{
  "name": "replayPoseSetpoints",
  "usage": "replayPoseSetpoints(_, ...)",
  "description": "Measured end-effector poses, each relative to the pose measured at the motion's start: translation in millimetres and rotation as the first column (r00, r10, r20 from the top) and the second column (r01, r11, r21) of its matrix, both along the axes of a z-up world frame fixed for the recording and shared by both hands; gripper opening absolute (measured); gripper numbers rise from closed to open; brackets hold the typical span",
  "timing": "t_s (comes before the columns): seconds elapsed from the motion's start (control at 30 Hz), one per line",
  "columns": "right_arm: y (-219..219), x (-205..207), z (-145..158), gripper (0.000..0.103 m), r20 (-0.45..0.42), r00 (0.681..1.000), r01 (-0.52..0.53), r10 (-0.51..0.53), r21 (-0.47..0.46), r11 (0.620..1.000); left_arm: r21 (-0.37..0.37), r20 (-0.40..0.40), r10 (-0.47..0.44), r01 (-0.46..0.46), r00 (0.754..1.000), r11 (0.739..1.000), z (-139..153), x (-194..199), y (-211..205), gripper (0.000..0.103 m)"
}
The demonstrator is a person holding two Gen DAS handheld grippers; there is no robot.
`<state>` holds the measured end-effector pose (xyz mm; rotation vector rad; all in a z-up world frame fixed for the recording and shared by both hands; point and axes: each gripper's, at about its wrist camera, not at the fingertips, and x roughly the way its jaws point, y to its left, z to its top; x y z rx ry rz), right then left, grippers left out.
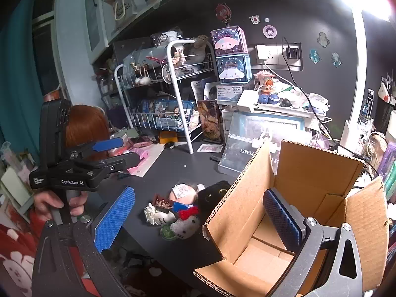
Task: Organize objects
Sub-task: 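Reach the right tool toward the black plush cat on the pile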
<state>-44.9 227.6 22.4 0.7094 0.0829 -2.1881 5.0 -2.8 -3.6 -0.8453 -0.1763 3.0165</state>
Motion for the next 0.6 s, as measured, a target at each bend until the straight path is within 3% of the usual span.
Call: replayPoseSetpoints(0.6, -2.1, 1.2, -1.7, 0.103, -0.002, 1.0, 0.014, -0.014, 0.017, 1.0, 0.003, 0.005, 0.0, 0.0, 1.0, 1.0, -4.2, 0.2, 0.8, 0.102)
